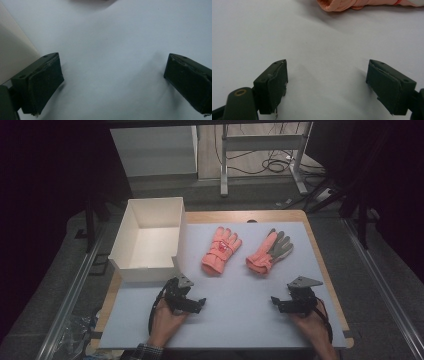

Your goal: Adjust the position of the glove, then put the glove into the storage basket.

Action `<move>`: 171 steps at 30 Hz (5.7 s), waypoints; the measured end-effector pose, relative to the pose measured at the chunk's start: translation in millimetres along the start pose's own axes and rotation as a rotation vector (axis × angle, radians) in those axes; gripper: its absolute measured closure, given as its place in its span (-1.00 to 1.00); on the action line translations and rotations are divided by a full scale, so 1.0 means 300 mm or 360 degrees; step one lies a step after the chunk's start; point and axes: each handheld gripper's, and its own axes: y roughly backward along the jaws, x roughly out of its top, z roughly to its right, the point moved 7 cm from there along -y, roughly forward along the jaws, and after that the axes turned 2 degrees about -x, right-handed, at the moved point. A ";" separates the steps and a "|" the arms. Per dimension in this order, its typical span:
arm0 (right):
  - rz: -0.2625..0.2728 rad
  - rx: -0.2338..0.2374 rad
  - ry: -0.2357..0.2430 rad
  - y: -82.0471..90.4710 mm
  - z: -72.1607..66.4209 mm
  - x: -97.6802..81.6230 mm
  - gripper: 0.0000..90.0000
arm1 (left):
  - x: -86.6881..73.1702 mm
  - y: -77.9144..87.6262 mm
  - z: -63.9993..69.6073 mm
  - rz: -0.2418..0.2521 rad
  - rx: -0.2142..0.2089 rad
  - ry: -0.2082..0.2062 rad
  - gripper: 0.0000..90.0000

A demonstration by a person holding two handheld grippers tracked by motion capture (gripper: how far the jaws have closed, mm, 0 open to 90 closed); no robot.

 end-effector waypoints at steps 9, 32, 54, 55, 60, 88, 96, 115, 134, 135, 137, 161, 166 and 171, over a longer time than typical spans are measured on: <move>-0.0004 0.0003 -0.0006 0.000 0.000 0.001 -0.60 | -0.001 0.001 -0.001 -0.0005 -0.0001 -0.0005 -0.97; 0.0020 0.0030 -0.0126 0.011 0.038 0.034 -0.59 | -0.001 0.001 -0.002 -0.0007 -0.0001 -0.0009 -0.97; 0.0048 0.0043 -0.0148 -0.023 0.112 0.202 -0.37 | -0.001 0.001 -0.002 -0.0007 -0.0002 -0.0008 -0.97; 0.0051 0.0047 -0.0148 -0.028 0.116 0.210 -0.33 | -0.001 0.001 -0.002 -0.0007 -0.0002 -0.0007 -0.97; 0.0051 0.0028 -0.0140 -0.049 0.142 0.250 -0.22 | -0.001 0.001 -0.001 -0.0005 -0.0002 -0.0002 -0.97; -0.0067 -0.0084 -0.0236 -0.263 0.320 0.367 -0.01 | -0.001 0.000 -0.001 -0.0003 -0.0003 -0.0003 -0.97; -0.0085 -0.0111 -0.0294 -0.284 0.308 0.341 0.56 | -0.001 0.000 -0.001 -0.0004 -0.0002 -0.0003 -0.97; 0.0000 0.0000 -0.0373 -0.225 0.305 0.374 0.94 | -0.001 0.000 -0.001 -0.0004 -0.0002 -0.0001 -0.97; 0.0087 0.0266 -0.0259 -0.090 0.179 0.421 0.95 | -0.001 0.001 -0.001 -0.0006 -0.0002 -0.0004 -0.97; 0.0085 0.0283 -0.0250 -0.086 0.170 0.420 0.94 | -0.001 0.001 -0.001 -0.0006 -0.0002 -0.0004 -0.97; 0.0088 0.0328 -0.0236 -0.076 0.142 0.416 0.94 | -0.001 0.001 -0.001 -0.0006 -0.0002 -0.0004 -0.97; 0.0019 0.0736 -0.0010 -0.026 -0.192 0.252 0.94 | -0.001 0.001 -0.001 -0.0006 -0.0002 -0.0004 -0.97; -0.0031 0.0689 0.0026 -0.056 -0.200 0.213 0.93 | -0.001 0.001 -0.001 -0.0006 -0.0002 -0.0003 -0.97; -0.0024 0.0618 0.0048 -0.058 -0.187 0.210 0.69 | -0.001 0.001 -0.001 -0.0006 -0.0002 -0.0003 -0.97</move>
